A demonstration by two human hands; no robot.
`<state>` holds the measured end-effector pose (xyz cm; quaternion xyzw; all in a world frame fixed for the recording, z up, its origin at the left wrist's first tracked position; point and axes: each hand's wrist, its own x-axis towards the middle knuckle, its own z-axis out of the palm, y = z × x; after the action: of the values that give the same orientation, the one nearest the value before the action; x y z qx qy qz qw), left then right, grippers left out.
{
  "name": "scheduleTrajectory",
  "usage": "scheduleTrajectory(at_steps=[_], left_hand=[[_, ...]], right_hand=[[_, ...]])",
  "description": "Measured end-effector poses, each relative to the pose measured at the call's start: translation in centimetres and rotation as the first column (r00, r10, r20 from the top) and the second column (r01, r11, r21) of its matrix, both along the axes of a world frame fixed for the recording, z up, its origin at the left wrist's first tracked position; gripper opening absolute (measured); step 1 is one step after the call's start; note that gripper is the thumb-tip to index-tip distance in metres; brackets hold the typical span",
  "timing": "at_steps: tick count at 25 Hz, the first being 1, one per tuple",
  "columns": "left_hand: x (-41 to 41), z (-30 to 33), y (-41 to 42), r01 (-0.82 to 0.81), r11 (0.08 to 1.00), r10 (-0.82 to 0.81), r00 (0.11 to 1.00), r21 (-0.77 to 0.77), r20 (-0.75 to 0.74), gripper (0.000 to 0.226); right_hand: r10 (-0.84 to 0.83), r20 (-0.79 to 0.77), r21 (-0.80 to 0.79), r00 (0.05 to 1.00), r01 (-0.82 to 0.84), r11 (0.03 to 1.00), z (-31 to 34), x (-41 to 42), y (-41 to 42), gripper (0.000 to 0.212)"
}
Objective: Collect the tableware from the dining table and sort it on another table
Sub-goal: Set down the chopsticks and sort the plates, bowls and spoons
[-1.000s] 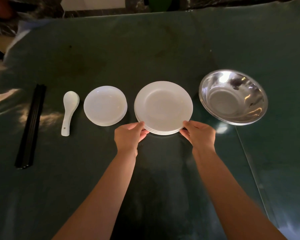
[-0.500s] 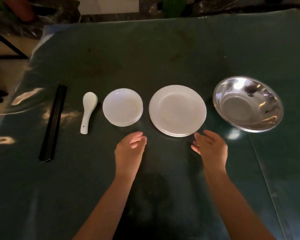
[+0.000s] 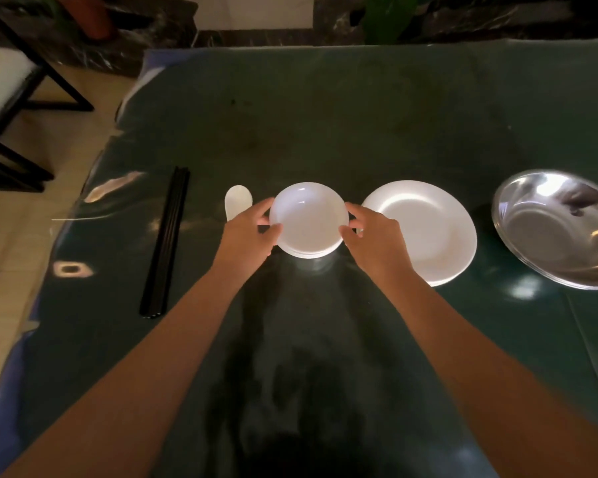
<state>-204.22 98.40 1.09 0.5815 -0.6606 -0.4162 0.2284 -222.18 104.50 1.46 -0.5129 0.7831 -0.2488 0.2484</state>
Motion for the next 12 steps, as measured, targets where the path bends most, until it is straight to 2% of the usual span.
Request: scheduleTrajectory(at_steps=[3, 6, 12], left_hand=[[0.2, -0.3, 0.0, 0.046, 0.995, -0.046, 0.999, -0.093, 0.001, 0.045], [0.4, -0.8, 0.3, 0.034, 0.990, -0.038, 0.999, -0.137, -0.028, 0.048], [0.4, -0.4, -1.5, 0.038, 0.996, -0.044, 0.996, -0.075, -0.077, 0.047]], right_hand=[[0.014, -0.061, -0.016, 0.998, -0.015, 1.000, -0.2, 0.3, 0.0, 0.036], [-0.047, -0.024, -0.009, 0.999, 0.047, 0.999, -0.4, 0.7, -0.1, 0.036], [-0.172, 0.098, -0.017, 0.980, 0.175, 0.984, -0.6, 1.1, -1.5, 0.035]])
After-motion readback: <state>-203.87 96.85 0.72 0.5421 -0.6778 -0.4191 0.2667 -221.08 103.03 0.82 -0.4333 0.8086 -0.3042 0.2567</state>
